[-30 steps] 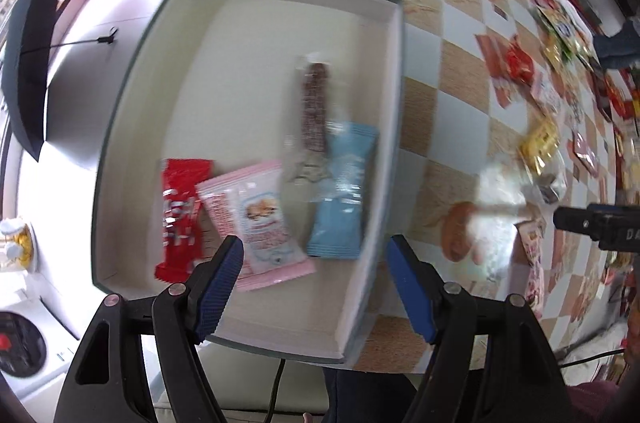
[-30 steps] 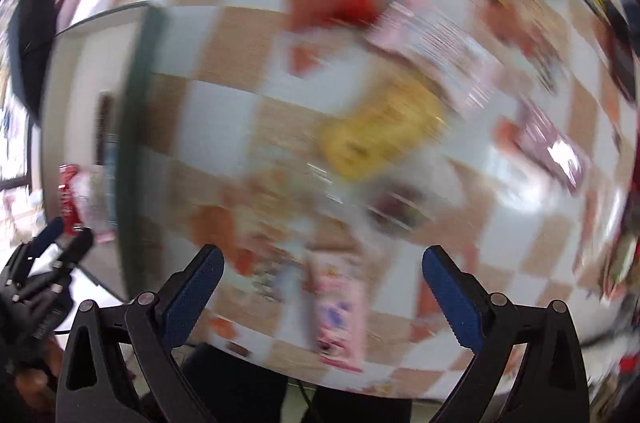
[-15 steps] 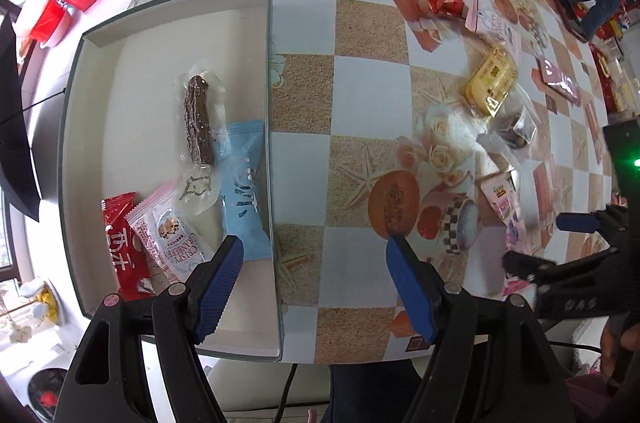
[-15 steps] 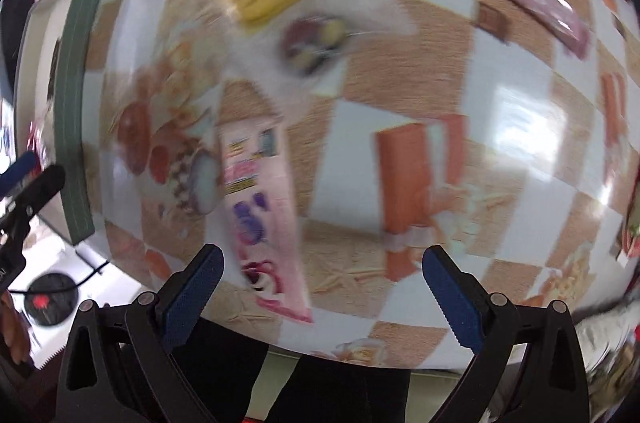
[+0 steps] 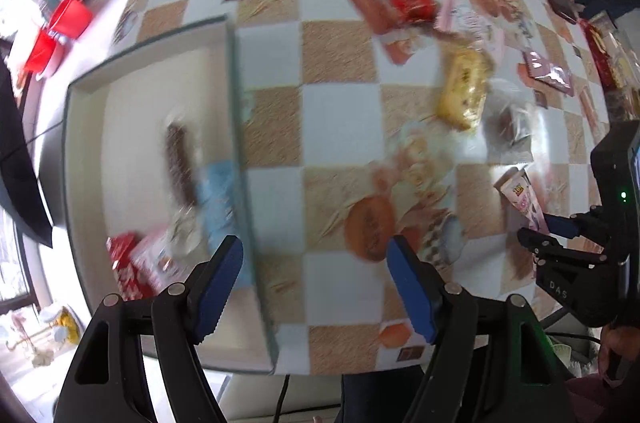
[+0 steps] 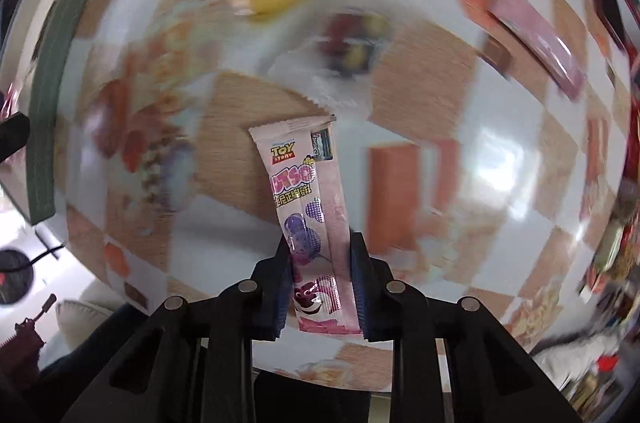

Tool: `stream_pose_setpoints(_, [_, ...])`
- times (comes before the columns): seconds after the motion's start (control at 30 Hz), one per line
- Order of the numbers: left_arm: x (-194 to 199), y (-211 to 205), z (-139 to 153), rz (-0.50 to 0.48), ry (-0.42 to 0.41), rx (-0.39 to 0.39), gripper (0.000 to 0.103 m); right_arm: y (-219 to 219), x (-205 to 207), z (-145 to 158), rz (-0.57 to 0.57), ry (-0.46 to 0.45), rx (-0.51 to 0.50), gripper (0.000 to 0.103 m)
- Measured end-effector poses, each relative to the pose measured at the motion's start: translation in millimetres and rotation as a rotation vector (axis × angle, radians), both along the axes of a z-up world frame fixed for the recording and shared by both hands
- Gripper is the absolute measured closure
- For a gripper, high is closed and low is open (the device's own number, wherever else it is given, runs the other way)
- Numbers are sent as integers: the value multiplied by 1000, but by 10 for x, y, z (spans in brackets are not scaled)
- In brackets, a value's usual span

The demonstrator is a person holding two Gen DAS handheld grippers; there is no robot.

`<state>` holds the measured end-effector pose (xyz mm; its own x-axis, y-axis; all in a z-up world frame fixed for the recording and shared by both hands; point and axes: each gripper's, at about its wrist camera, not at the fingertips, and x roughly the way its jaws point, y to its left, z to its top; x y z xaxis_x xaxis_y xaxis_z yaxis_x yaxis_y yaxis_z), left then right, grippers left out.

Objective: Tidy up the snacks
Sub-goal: 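Grasp the pink Toy Story candy with the right tool while the left tool grasps the yellow cake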

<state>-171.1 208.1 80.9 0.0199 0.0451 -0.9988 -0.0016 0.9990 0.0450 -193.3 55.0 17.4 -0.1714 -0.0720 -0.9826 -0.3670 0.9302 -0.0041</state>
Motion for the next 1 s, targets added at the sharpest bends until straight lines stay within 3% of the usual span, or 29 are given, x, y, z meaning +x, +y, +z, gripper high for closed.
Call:
stream_pose_setpoints(0.2, [501,-475,-92,-94,-28,-30,25,-820,69,25,-257,27,1,75])
stream_pose_setpoints(0.27, [663,-627,-182,-107,-28,-48,25,-930,50,36,-292,31,7,75])
stream_pose_setpoints(0.4, [897,-893,-456,-193,0,4,25,-934,-16,22,-266,18,-3,75])
stream_pose_setpoints(0.6, [1075,-1138,-601,-242,20,0,21,-815,-180,66,-263,17,16,75])
stream_pose_setpoints(0.83, [1296,-1390,-688,-216,17,-35,18,-941,-37,16,-254,20,26,75])
stream_pose_setpoints(0.93, [1335,-1383,-677,-207,8,-45,24,-943,-35,17,-252,22,29,75])
stream_pose_setpoints(0.97, [1315,-1390,-655,-216,-2,-48,33,-940,-34,18,-250,22,29,75])
stream_pose_setpoints(1.0, [1244,-1305,-608,-227,-14,-52,48,-936,-39,15,-247,21,28,75])
